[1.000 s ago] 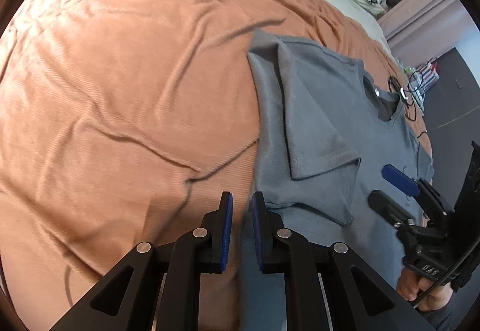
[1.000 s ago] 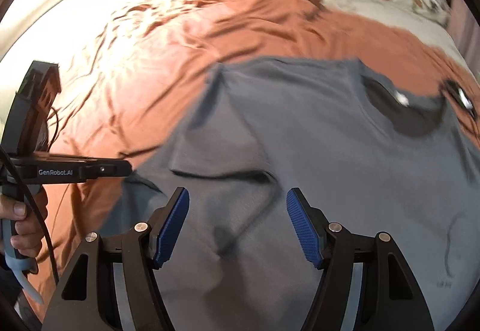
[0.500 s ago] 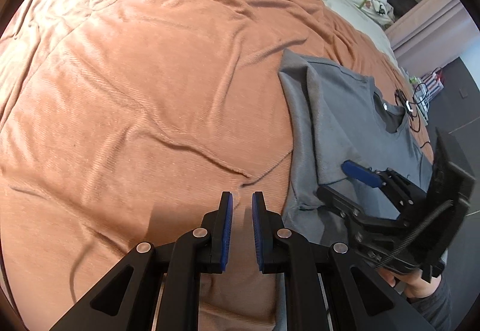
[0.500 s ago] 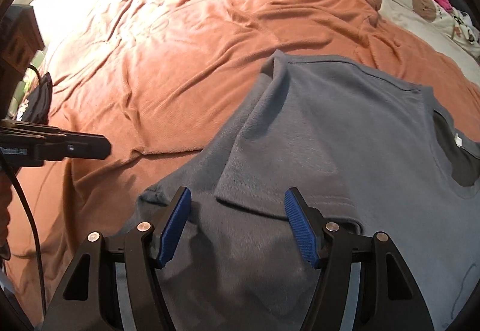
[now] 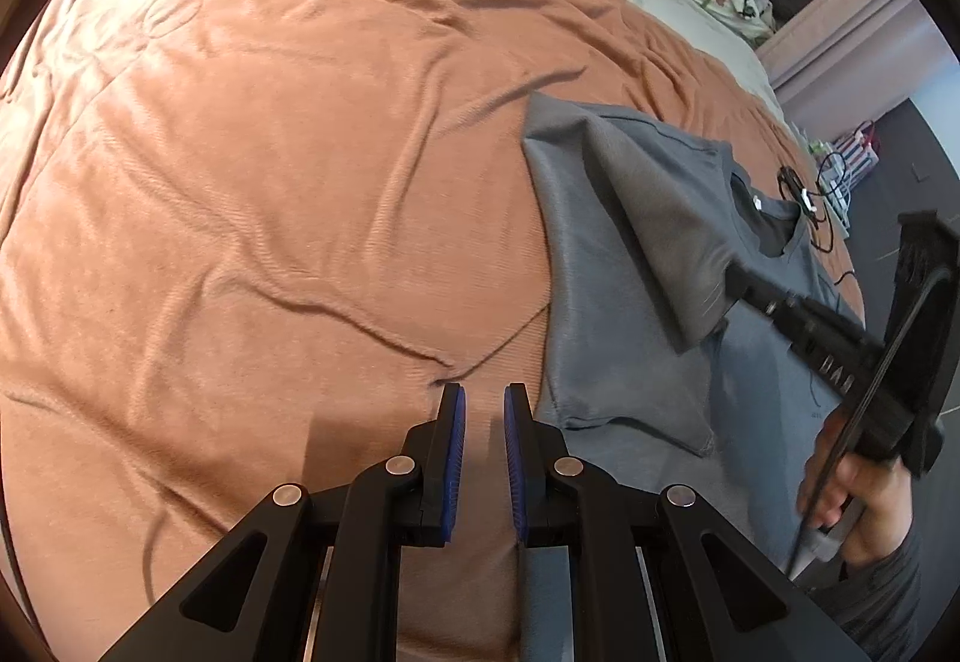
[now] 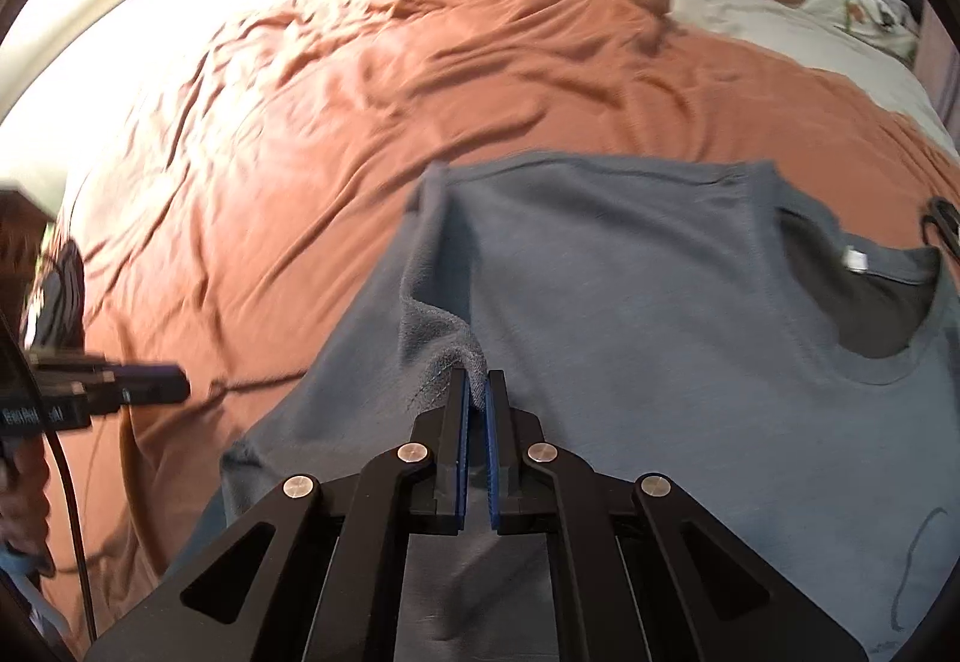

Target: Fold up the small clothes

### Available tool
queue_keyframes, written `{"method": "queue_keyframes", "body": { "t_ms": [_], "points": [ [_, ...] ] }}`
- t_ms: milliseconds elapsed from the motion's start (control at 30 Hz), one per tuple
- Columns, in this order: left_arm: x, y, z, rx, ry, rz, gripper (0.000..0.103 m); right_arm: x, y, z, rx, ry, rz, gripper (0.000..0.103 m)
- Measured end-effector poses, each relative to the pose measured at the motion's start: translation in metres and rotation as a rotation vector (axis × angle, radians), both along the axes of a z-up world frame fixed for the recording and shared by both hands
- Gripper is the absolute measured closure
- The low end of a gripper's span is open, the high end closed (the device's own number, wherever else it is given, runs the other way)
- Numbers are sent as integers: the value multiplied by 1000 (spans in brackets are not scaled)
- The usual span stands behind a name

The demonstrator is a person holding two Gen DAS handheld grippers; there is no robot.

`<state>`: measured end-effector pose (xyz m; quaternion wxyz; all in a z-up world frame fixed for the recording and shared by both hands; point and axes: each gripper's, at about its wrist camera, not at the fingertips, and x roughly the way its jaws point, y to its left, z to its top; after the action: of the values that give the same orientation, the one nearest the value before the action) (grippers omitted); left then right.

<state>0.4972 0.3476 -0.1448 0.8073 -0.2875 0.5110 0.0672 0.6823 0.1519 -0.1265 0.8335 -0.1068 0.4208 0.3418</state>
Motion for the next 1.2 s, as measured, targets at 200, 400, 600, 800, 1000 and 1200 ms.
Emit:
{"method": "queue_keyframes", "body": {
  "t_ms": [200, 400, 600, 800, 1000, 1200],
  "points": [
    [6, -7, -1, 7, 4, -13, 90, 13, -30, 13, 23, -29, -113, 102],
    [10, -11, -2, 13, 12, -22, 84, 27, -51, 7, 4, 8, -292, 95],
    [10, -13, 0, 8, -14, -9, 65, 12, -56, -10, 128, 115, -251, 32],
    [14, -19, -7, 9, -4, -19, 65, 10, -42, -34, 179, 232, -221, 46],
    [21, -26, -13, 7, 0, -32, 65, 26, -32, -54, 174, 272, -234, 60],
    [29, -36, -25, 11, 26, -45, 65, 39, -39, -55, 195, 282, -250, 102]
  ]
}}
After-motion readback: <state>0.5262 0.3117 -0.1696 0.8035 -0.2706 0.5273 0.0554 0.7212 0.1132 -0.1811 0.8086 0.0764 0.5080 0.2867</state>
